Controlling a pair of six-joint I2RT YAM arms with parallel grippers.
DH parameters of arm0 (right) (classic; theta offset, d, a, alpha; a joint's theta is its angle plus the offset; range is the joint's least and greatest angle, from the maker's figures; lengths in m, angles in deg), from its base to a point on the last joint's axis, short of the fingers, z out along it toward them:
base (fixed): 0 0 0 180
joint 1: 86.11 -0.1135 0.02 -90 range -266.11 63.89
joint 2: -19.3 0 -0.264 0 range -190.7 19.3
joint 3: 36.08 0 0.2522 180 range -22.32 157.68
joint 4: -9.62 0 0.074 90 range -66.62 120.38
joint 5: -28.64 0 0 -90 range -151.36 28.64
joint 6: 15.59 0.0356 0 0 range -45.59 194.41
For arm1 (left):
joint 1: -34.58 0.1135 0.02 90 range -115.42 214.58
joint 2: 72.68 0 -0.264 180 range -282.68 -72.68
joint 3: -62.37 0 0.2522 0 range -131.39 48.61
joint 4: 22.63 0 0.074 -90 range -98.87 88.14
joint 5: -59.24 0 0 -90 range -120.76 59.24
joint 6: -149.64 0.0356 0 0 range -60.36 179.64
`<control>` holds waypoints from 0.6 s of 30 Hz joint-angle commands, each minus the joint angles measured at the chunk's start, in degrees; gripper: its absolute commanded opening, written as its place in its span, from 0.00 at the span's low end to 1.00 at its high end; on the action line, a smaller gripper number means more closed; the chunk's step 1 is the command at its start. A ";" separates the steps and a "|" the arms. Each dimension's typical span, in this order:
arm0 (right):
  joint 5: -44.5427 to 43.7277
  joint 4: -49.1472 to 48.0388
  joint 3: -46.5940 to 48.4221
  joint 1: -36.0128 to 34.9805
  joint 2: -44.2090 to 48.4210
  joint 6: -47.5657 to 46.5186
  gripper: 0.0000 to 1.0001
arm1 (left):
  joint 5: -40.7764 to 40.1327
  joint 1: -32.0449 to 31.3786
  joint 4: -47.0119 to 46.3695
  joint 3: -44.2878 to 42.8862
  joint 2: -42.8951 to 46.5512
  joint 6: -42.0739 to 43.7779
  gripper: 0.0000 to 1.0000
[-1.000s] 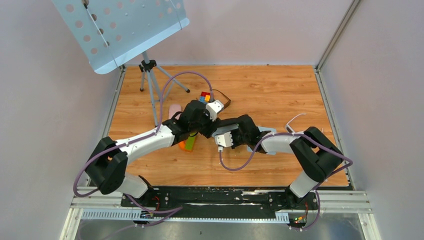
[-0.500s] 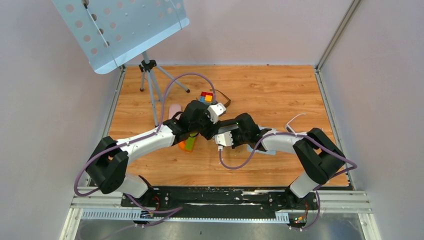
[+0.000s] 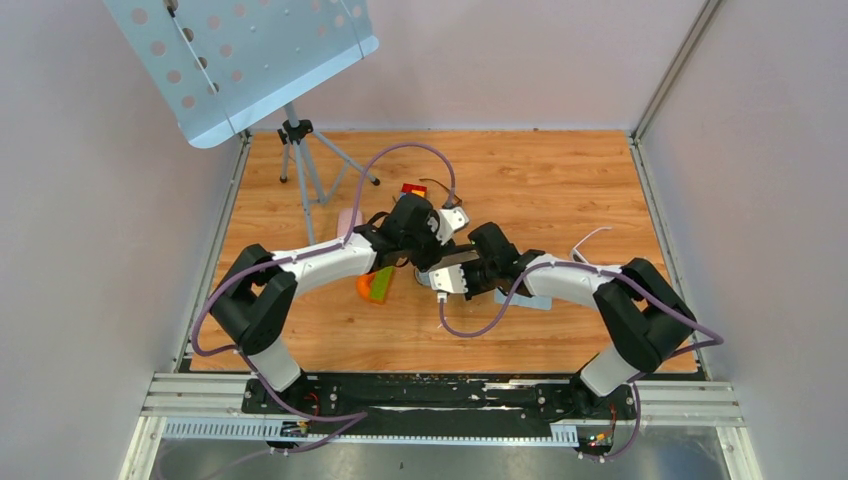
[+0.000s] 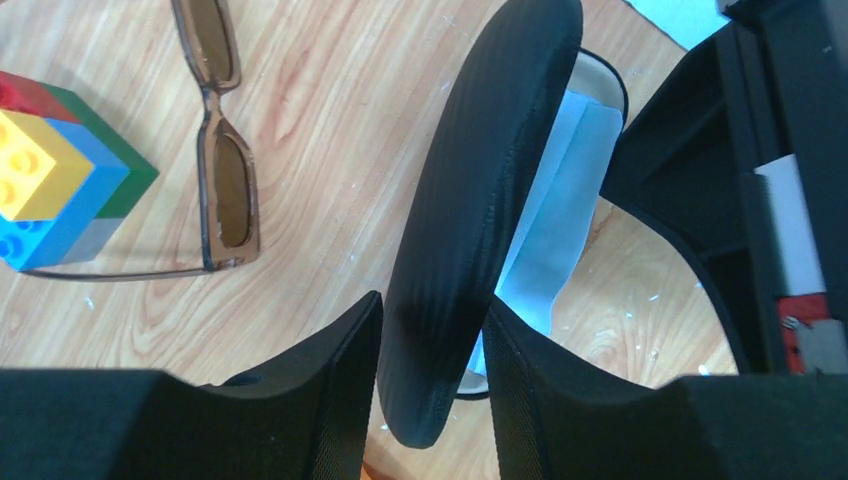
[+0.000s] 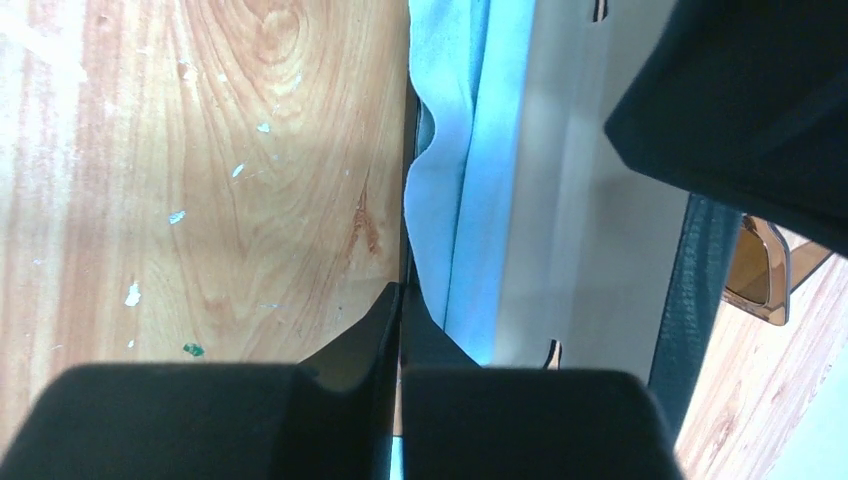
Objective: Organize the sunglasses
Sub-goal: Pick up the sunglasses case from the center of the board.
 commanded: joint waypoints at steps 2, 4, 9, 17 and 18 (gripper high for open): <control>2.37 3.63 1.06 -0.26 2.60 0.34 0.00 | 2.61 0.67 0.90 -2.07 -2.34 1.29 0.36; 1.99 3.39 0.71 -0.22 2.97 0.67 0.02 | 3.02 0.67 0.43 -1.66 -1.93 1.04 0.29; 0.37 3.12 0.04 -0.20 3.86 1.81 0.06 | 4.73 0.67 -1.48 0.32 1.68 0.16 0.16; -0.72 2.93 0.42 -0.20 5.37 7.14 0.11 | 3.17 0.67 -7.01 6.46 9.07 -2.48 0.00; -0.90 2.93 0.66 -0.22 5.54 7.86 0.13 | 2.61 0.67 -8.57 7.07 9.99 -2.65 0.00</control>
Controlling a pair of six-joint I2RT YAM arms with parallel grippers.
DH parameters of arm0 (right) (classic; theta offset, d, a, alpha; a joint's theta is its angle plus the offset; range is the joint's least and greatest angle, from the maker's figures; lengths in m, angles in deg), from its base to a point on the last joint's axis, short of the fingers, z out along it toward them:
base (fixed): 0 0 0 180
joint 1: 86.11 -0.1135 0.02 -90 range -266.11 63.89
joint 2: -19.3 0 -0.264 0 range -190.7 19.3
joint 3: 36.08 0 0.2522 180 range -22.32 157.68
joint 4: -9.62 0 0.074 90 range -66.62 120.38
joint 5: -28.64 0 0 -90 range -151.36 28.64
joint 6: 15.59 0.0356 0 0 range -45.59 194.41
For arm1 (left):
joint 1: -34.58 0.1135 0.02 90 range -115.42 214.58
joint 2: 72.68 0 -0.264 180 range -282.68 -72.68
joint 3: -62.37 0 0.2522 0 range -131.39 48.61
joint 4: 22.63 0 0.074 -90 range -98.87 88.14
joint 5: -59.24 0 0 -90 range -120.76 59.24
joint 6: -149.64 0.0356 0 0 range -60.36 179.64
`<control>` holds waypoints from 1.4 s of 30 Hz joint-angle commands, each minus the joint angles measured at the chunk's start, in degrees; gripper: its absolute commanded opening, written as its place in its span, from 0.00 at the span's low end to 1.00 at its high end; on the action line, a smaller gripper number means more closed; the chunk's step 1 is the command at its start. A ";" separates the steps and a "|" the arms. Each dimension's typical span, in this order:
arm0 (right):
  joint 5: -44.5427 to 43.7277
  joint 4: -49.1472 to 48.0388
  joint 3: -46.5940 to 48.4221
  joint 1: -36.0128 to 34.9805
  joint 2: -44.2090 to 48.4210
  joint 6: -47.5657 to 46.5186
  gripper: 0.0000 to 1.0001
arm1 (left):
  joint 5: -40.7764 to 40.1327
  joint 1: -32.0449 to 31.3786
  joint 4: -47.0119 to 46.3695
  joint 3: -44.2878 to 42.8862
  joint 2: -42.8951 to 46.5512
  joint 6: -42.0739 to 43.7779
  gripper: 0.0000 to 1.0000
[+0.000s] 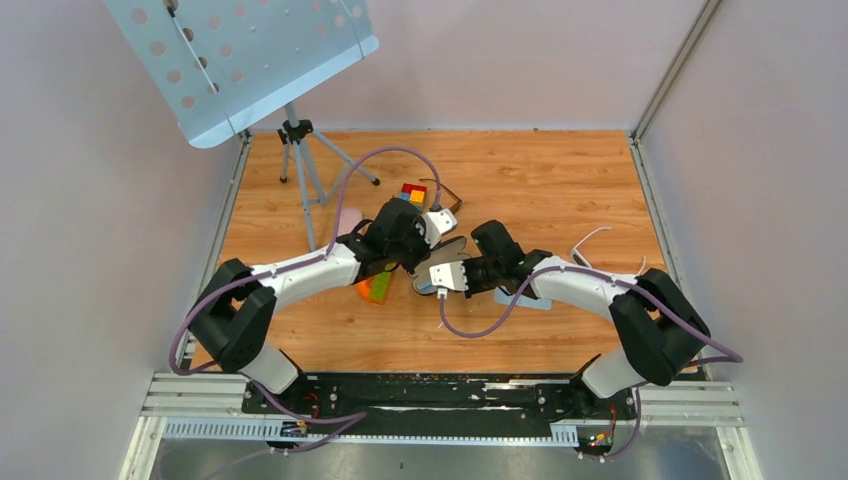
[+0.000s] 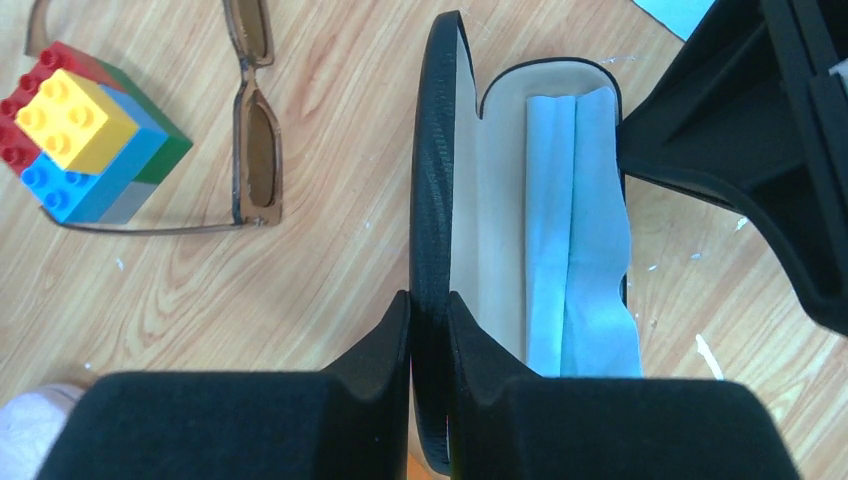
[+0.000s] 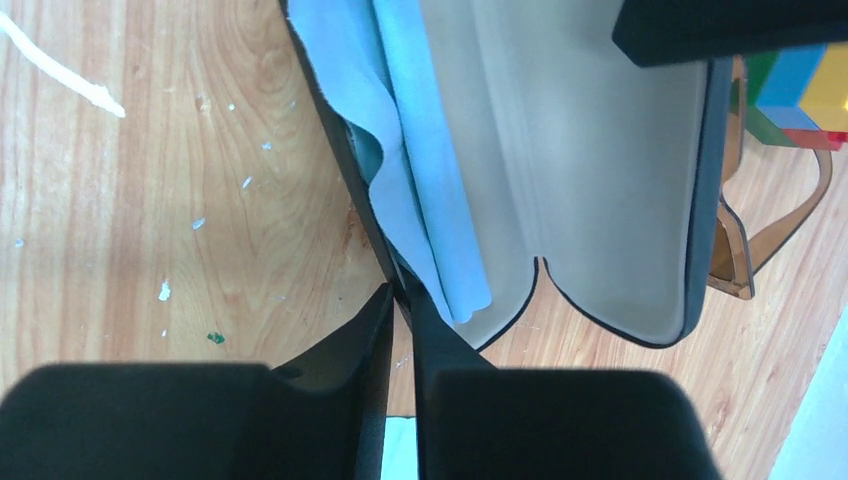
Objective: Organize the sunglasses
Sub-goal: Pick up the sunglasses case from the center of the board.
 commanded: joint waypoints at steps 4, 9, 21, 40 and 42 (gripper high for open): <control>-0.78 2.98 3.74 -0.11 1.75 7.31 0.20 | -0.07 -0.16 -7.17 3.20 8.13 -1.59 0.00; 3.43 8.29 8.90 0.41 2.88 12.36 0.30 | -3.09 -0.25 -8.27 4.40 10.01 0.88 0.00; 15.63 20.23 16.28 8.12 8.50 21.48 0.37 | -9.48 -1.26 -12.56 7.47 11.95 3.78 0.00; 35.99 14.94 13.81 30.32 9.50 41.39 0.38 | -43.71 -27.31 -44.53 23.76 17.44 37.43 0.00; 35.63 14.30 13.02 32.16 9.58 41.79 0.38 | -44.41 -29.75 -53.75 29.12 13.53 43.64 0.00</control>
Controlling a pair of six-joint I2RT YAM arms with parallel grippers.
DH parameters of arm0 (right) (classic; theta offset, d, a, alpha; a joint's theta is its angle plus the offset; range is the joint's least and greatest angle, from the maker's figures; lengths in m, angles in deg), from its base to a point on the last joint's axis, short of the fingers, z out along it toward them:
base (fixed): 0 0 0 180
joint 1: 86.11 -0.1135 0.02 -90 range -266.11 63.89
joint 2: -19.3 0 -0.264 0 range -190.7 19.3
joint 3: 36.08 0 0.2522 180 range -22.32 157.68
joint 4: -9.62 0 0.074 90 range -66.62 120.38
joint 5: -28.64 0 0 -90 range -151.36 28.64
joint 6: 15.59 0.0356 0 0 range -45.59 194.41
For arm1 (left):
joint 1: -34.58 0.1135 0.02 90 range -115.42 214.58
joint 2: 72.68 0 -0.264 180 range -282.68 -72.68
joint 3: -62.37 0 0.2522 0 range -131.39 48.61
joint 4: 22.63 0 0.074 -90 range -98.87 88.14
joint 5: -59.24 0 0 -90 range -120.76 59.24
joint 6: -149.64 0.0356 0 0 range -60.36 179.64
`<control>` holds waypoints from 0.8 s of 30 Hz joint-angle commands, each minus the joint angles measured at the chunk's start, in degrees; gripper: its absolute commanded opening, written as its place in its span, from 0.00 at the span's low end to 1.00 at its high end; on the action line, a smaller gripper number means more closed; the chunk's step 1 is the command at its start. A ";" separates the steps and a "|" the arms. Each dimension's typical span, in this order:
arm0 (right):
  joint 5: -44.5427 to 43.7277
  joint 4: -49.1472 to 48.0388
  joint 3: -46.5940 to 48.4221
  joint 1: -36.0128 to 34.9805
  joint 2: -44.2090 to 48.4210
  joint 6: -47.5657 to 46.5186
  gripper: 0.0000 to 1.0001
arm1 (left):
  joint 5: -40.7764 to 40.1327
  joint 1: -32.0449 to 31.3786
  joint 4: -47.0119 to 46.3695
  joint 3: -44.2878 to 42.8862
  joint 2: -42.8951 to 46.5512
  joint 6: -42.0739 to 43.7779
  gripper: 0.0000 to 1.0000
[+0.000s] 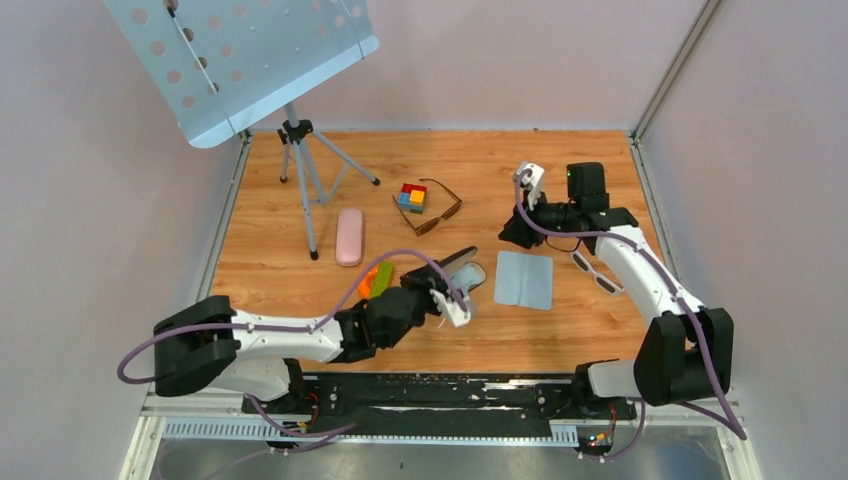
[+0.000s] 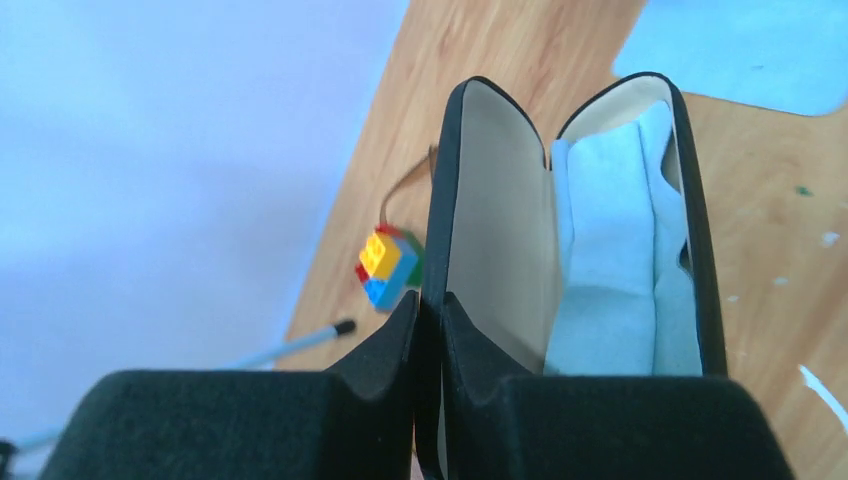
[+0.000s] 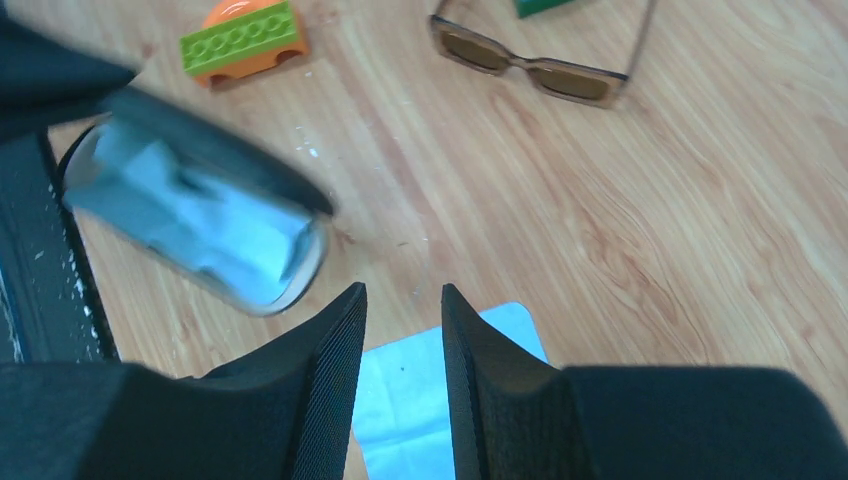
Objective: Organize the sunglasses
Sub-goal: Pick up the sunglasses case from the center of the board.
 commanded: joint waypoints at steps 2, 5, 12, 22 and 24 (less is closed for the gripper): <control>3.06 -2.76 -2.89 4.73 1.03 5.66 0.38 | -16.35 -15.27 -33.78 5.83 -4.97 29.64 0.00; 2.82 -4.72 -5.14 4.78 2.37 6.05 0.38 | -14.68 -9.58 -31.47 6.43 -11.91 23.63 0.00; 1.63 -5.87 -6.62 4.79 5.22 6.01 0.38 | -18.24 -10.31 -45.08 6.03 -15.57 29.61 0.00; 3.74 -6.13 -7.17 5.31 5.48 5.56 0.38 | -3.24 -2.90 -5.05 -0.54 4.75 0.91 0.00; 4.86 -6.02 -7.11 5.35 6.26 5.62 0.38 | -0.99 -2.35 1.67 -1.42 6.46 -2.45 0.00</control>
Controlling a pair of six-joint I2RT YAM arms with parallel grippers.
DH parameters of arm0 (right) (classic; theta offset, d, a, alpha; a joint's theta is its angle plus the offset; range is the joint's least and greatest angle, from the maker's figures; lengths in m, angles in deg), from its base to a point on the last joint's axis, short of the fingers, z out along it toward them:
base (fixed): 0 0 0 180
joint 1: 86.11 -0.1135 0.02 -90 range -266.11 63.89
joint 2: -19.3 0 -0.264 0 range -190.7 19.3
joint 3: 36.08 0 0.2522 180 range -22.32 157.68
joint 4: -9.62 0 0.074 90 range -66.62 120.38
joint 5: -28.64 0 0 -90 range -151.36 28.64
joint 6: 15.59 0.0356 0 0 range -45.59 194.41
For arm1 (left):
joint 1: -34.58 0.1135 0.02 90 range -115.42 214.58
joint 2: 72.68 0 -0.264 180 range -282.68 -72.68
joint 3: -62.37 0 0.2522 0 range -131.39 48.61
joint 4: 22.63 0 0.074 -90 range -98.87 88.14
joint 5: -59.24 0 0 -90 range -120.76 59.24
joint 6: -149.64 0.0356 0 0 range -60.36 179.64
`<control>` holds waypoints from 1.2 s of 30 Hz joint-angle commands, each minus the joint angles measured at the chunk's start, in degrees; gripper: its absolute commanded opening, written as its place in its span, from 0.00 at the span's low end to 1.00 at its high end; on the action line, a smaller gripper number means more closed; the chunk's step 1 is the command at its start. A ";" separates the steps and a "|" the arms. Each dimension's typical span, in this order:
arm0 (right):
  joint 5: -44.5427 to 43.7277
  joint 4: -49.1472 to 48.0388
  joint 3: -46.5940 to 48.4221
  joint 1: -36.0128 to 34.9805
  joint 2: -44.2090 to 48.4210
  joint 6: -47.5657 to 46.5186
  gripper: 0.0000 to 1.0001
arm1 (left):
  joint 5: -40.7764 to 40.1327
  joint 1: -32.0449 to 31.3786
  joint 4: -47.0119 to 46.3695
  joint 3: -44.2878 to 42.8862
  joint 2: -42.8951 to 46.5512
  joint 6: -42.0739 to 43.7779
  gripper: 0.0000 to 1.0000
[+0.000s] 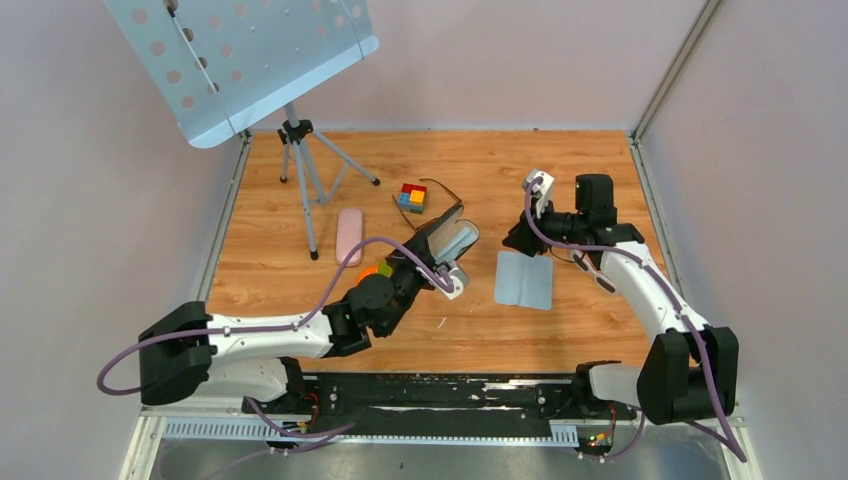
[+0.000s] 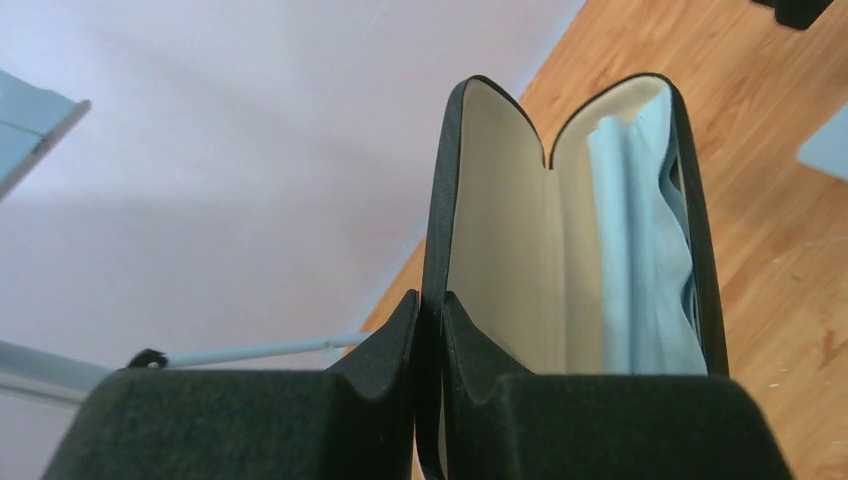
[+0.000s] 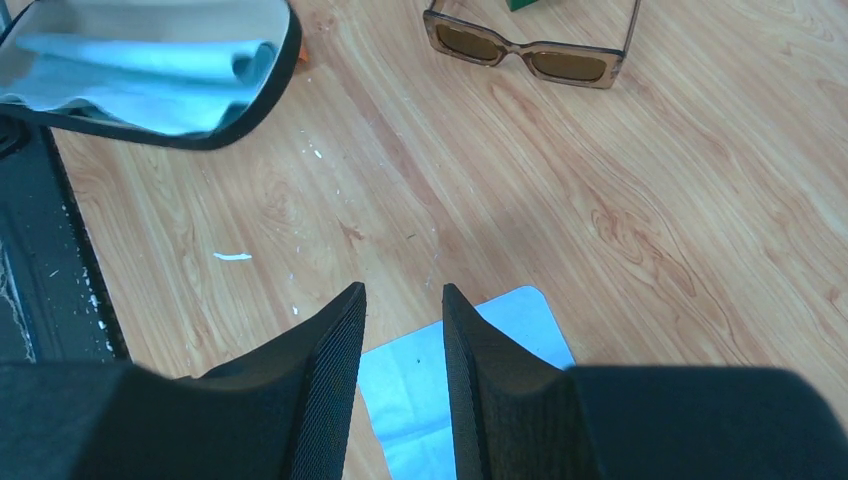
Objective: Organize the sunglasses
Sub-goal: Pick up the sunglasses case from the center of the board, then place the sunglasses case at the center of the board.
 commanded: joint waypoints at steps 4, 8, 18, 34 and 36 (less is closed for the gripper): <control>5.66 0.53 0.15 0.79 2.14 0.78 0.38 | 9.00 1.55 19.76 -1.33 6.24 -15.08 0.00; 10.17 1.40 2.83 0.73 1.64 3.31 0.38 | 9.61 1.60 22.98 -2.31 7.93 -15.09 0.00; 10.10 4.48 5.89 0.52 0.21 1.61 0.38 | 4.80 -7.00 25.47 -6.90 6.67 2.08 0.00; -0.26 7.37 10.59 0.69 -7.12 -5.05 0.37 | 0.51 -6.16 17.55 0.85 2.68 -4.74 0.00; -2.25 7.43 11.99 0.62 -9.30 -5.81 0.36 | -1.39 -5.92 13.84 3.71 1.94 -7.66 0.00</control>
